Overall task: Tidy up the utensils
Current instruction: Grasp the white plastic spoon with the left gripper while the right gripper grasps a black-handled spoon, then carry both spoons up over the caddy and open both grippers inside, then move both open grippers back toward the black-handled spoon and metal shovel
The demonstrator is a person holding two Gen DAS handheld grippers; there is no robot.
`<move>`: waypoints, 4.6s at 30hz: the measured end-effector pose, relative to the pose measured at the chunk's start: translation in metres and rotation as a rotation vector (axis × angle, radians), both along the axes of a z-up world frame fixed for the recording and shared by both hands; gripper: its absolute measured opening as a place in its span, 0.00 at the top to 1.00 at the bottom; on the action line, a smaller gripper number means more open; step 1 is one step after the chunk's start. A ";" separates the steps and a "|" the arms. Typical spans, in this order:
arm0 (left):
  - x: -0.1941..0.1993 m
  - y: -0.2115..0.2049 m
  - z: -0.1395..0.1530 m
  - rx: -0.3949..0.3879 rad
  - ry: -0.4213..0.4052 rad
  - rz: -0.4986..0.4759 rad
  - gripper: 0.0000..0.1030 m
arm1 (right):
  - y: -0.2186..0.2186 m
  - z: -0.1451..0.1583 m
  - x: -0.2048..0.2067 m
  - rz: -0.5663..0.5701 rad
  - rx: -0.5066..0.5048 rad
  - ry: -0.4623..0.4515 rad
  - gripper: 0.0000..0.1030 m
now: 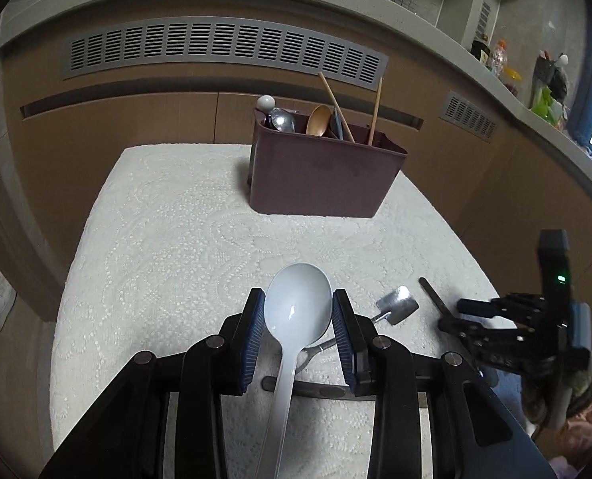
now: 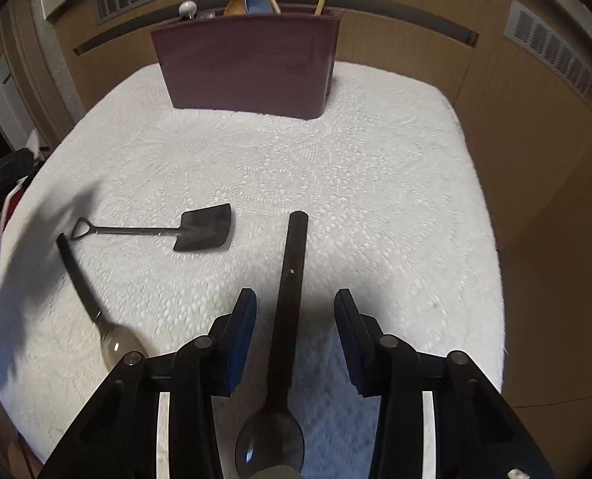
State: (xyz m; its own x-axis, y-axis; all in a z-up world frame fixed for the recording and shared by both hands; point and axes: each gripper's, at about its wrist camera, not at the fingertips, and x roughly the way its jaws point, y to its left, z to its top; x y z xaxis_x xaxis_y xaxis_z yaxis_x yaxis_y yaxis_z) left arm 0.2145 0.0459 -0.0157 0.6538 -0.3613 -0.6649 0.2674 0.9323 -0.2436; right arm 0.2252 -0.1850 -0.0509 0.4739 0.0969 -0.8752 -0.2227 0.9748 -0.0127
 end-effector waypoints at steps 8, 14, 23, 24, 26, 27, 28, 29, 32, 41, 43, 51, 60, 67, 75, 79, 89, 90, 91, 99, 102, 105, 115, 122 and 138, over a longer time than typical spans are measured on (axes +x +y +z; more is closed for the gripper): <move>-0.013 -0.004 0.014 -0.021 -0.030 -0.004 0.66 | 0.001 0.031 -0.007 0.021 -0.012 -0.098 0.90; -0.018 -0.018 0.043 -0.019 -0.086 -0.012 0.66 | -0.016 0.082 -0.024 0.005 0.090 -0.246 0.90; 0.015 -0.039 0.083 -0.048 -0.156 0.008 0.66 | -0.022 0.124 -0.012 0.010 0.160 -0.388 0.90; 0.022 -0.042 0.093 -0.043 -0.181 0.008 0.66 | -0.021 0.135 -0.007 0.014 0.163 -0.417 0.90; 0.040 -0.048 0.123 -0.046 -0.275 0.018 0.66 | -0.021 0.166 0.003 0.016 0.169 -0.510 0.90; 0.048 -0.048 0.132 -0.056 -0.307 0.022 0.66 | -0.019 0.184 0.010 0.017 0.169 -0.566 0.90; 0.057 -0.047 0.143 -0.079 -0.343 0.027 0.66 | -0.017 0.200 0.016 0.022 0.174 -0.615 0.90; 0.065 -0.045 0.152 -0.103 -0.370 0.030 0.66 | -0.016 0.212 0.020 0.022 0.181 -0.658 0.90; 0.094 -0.040 0.168 -0.144 -0.426 0.043 0.66 | -0.007 0.239 0.035 0.051 0.184 -0.774 0.89; 0.163 -0.046 0.173 -0.198 -0.471 0.045 0.66 | -0.005 0.247 0.115 -0.011 0.281 -0.781 0.89; 0.177 -0.050 0.166 -0.194 -0.454 0.038 0.66 | -0.007 0.237 0.135 -0.039 0.275 -0.757 0.89; 0.219 -0.066 0.118 -0.168 -0.420 0.055 0.66 | -0.005 0.188 0.188 -0.077 0.276 -0.640 0.89; 0.239 -0.057 0.063 -0.208 -0.371 0.115 0.55 | -0.004 0.144 0.211 -0.106 0.311 -0.593 0.89; 0.217 -0.040 0.049 -0.201 -0.294 0.144 0.42 | -0.006 0.119 0.199 -0.083 0.286 -0.527 0.79; 0.171 -0.014 0.057 -0.117 -0.195 0.155 0.39 | -0.032 0.125 0.149 -0.083 0.220 -0.484 0.73; 0.145 -0.004 0.047 -0.058 -0.146 0.172 0.36 | -0.031 0.121 0.116 -0.039 0.187 -0.426 0.72; 0.068 0.011 0.020 -0.004 -0.055 0.198 0.28 | 0.012 0.074 0.033 0.172 0.119 -0.226 0.57; 0.059 0.012 0.018 0.005 -0.048 0.195 0.27 | 0.016 0.069 0.025 0.193 0.119 -0.205 0.56; 0.052 0.013 0.015 0.014 -0.037 0.191 0.27 | 0.021 0.063 0.015 0.213 0.112 -0.185 0.55; 0.020 0.017 -0.017 0.038 0.065 0.181 0.24 | 0.040 0.016 -0.046 0.316 0.129 -0.014 0.47; 0.026 0.012 -0.026 0.036 0.109 0.154 0.24 | 0.041 0.003 -0.058 0.320 0.099 0.031 0.47; 0.030 -0.004 -0.033 0.036 0.135 0.050 0.24 | 0.033 -0.002 -0.064 0.283 0.065 0.027 0.47; 0.043 -0.025 -0.030 0.081 0.144 0.032 0.24 | -0.035 0.004 -0.048 0.030 0.138 0.037 0.47; 0.034 0.041 -0.006 0.105 0.066 0.277 0.20 | 0.018 0.023 -0.064 0.211 0.205 0.014 0.47; 0.036 0.019 -0.012 0.063 0.107 0.154 0.20 | 0.040 -0.004 -0.059 0.332 -0.027 -0.010 0.90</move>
